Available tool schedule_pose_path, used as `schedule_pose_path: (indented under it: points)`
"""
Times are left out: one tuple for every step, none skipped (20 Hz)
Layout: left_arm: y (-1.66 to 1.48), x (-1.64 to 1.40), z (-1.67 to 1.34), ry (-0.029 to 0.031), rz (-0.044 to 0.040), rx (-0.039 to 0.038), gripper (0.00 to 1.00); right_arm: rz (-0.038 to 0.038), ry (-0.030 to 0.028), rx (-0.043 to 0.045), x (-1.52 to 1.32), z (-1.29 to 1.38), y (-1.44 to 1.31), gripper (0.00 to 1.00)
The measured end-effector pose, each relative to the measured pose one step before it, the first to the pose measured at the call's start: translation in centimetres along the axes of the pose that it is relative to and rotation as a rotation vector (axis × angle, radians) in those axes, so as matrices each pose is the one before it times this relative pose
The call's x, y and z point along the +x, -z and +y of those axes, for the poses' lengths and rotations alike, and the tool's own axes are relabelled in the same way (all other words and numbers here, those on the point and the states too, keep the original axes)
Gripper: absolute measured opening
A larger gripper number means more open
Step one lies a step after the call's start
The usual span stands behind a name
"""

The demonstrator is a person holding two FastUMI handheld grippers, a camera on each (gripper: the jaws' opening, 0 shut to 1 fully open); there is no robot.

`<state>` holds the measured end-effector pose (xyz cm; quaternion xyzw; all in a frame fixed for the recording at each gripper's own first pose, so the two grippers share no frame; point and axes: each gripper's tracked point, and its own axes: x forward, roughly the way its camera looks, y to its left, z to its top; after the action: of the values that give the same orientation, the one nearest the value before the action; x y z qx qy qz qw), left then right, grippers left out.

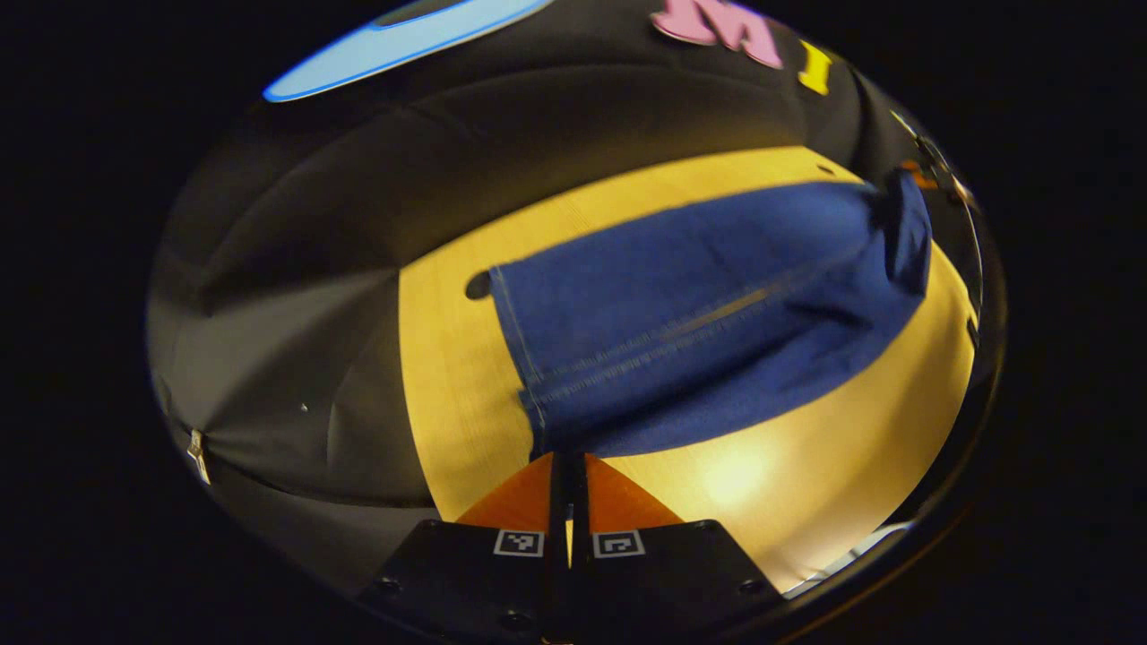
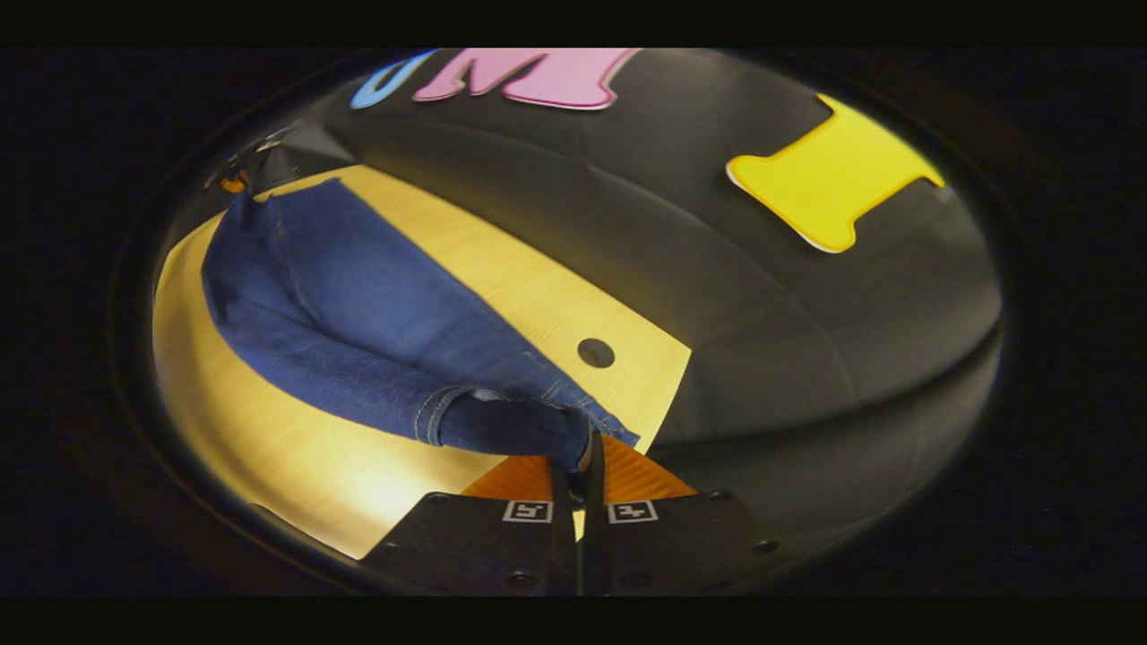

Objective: Grasp the waist and the cuffs of the jeans and fold them to make the two legs overlap; first hold the waist and fold one-third of the jeans toward the cuffs, then hold the cuffs and fold the remaining one-third in the same direction to finish folding.

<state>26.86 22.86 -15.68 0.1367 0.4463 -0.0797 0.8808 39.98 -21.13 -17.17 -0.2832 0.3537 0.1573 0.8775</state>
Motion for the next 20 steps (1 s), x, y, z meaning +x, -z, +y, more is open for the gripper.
schedule_pose_path:
  points:
    - [-1.368, -0.268, 0.805, -0.0173, 0.00748, -0.01625, 0.06, 0.0068, 0.00781, 0.03114, -0.538, -0.368, -0.791, 0.08]
    - [-0.466, 0.133, -0.003, -0.00604, 0.00471, -0.0313, 0.06, 0.00142, 0.00901, 0.04288, -0.327, -0.244, -0.635, 0.07]
    - [-1.056, 0.08, 0.313, -0.00005, 0.00367, -0.05107, 0.05, 0.00708, 0.00281, 0.04847, -0.306, -0.293, -0.51, 0.02]
    - [-1.518, -0.332, 0.169, 0.00232, -0.00284, -0.05686, 0.05, 0.01044, 0.00892, 0.04484, -0.241, -0.135, -0.602, 0.02]
    - [-1.526, 0.17, 0.276, -0.00748, -0.01133, -0.04191, 0.06, 0.01664, 0.00667, 0.04357, -0.318, -0.2, -0.353, 0.02]
    - [-1.1, 0.7, 0.359, -0.01397, -0.00317, -0.02757, 0.1, 0.01467, 0.01083, 0.04108, -0.414, 0.063, -0.295, 0.07]
    - [-0.731, 0.243, 0.264, -0.01818, 0.00953, -0.02328, 0.05, 0.01451, 0.0052, 0.05112, 0.403, -0.027, -0.507, 0.07]
    - [-0.91, 0.159, -0.114, -0.00989, 0.00792, -0.02447, 0.06, 0.00932, 0.00218, 0.05119, -0.343, 0.182, -0.389, 0.02]
    - [-0.848, 1.14, -0.292, -0.00602, 0.00644, -0.03363, 0.05, 0.02874, -0.00547, 0.06703, -0.216, 0.401, -0.216, 0.07]
    - [-0.281, 2.197, -0.384, -0.00548, -0.0007, -0.03836, 0.06, 0.01827, -0.01289, 0.07131, -0.076, 0.549, -0.246, 0.07]
    - [-0.689, 1.643, -0.684, 0.00098, -0.01088, -0.04599, 0.05, 0.01414, -0.00355, 0.07145, 0.092, 0.483, -0.229, 0.07]
    - [-0.606, 1.38, -0.383, -0.00281, -0.02739, -0.04375, 0.05, 0.00803, -0.00791, 0.07337, 0.07, 0.388, -0.194, 0.07]
    - [-0.718, 1.089, 0.098, -0.00288, -0.01992, -0.03556, 0.05, -0.00709, -0.01182, 0.06914, 0.217, 0.34, -0.298, 0.07]
    - [-0.298, 0.268, -0.022, -0.00168, -0.01499, -0.02519, 0.05, -0.01374, -0.00717, 0.04577, -0.036, 0.356, -0.486, 0.07]
    - [-0.71, 0.359, 0.42, -0.0137, -0.02638, -0.00625, 0.06, -0.01587, 0.01261, 0.02087, -0.402, 0.0, -0.59, 0.09]
    - [-0.471, -0.07, 0.167, -0.00557, -0.02948, -0.01008, 0.1, -0.02973, 0.01032, 0.00844, -0.466, 0.012, -0.652, 0.22]
    - [-0.682, -0.451, 0.295, -0.00771, -0.03176, -0.01872, 0.18, -0.03436, 0.03936, -0.00106, -1.139, -0.643, -0.94, 0.41]
    - [-0.681, -0.315, 0.531, -0.01307, -0.04057, -0.02479, 0.46, -0.03965, 0.02072, -0.00197, -0.872, -0.746, -0.551, 0.61]
    - [-0.458, 1.198, 0.29, -0.00492, -0.03436, -0.0197, 0.73, -0.04156, 0.0196, 0.00587, -1.915, -0.574, -0.968, 0.8]
    - [-0.877, -1.883, -0.309, 0.00439, -0.0612, -0.01732, 1.0, -0.04134, 0.00114, 0.01902, -0.28, -0.066, 1.229, 1.0]
